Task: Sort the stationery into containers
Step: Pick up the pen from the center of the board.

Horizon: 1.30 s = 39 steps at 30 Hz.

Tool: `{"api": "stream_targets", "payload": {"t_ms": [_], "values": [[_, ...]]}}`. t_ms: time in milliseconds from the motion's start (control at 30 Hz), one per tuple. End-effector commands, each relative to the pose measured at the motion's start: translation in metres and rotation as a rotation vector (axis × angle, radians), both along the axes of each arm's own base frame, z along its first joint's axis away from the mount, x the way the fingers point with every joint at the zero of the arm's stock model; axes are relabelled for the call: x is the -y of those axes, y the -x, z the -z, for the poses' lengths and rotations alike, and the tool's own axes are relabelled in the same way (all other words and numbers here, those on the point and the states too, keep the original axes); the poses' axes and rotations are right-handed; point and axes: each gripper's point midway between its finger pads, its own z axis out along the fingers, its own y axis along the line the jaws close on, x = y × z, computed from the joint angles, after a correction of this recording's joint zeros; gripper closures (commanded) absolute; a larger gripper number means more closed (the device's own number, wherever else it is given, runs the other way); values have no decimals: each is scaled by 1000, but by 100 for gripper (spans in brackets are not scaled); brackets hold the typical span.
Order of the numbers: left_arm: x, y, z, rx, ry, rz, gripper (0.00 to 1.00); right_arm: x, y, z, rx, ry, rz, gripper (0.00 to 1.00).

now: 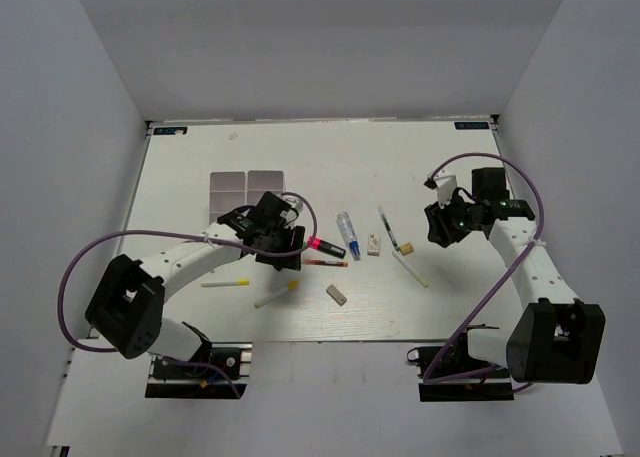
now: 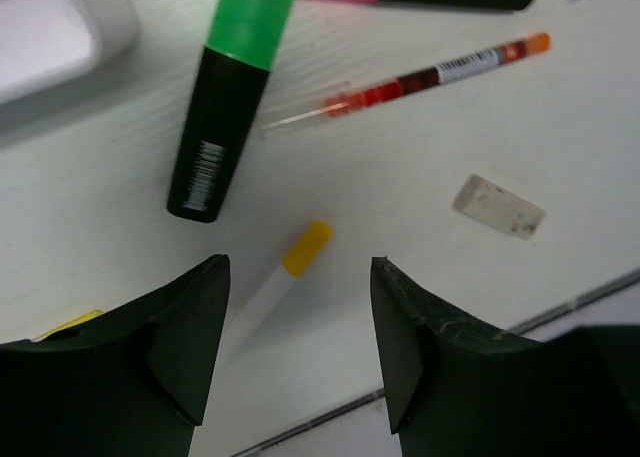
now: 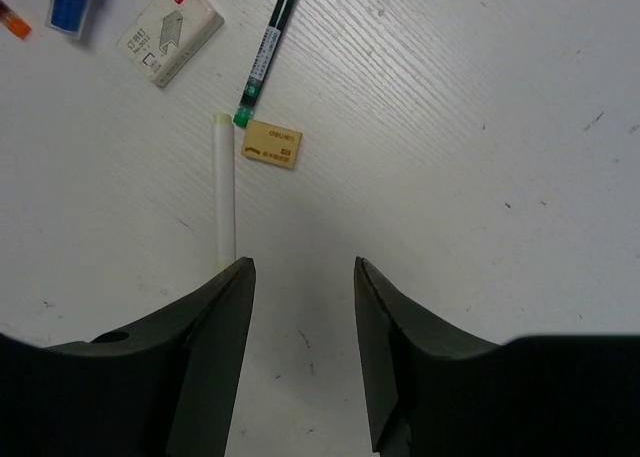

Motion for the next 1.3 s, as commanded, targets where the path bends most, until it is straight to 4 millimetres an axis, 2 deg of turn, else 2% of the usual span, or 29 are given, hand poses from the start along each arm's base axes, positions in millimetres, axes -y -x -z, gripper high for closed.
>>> {"api": "stream_targets", "payload": {"t_ms": [0,133,200,333,500,667,733,867,1267], "values": [[-10,-35,-20,189,-110,-91,31,-7,-9,-13,35,-44,-14,50],[-7,-45,-23,240,-136,-94,31,-7,-6,-7,20,-38,-20,48],[-2,-45,-17,248,-156,-65,31,-6,-6,-5,17,-37,-16,48],[-6,-48,-1,252,-237,-35,31,-7,-8,-5,11,-43,-18,48],[-5,-57,-4,310,-274,-37,37,-8,-8,-3,2,-44,-18,48],[-2,-58,3,319,-298,-40,39,-9,-5,-1,-8,-52,-16,48],[-1,-55,14,303,-313,-26,43,-8,-4,1,-9,-52,-13,47],[1,-54,22,300,-321,-28,46,-8,-2,1,-10,-47,-13,47],[5,-62,29,307,-350,-71,55,-8,3,4,-19,-45,-18,47]]}}
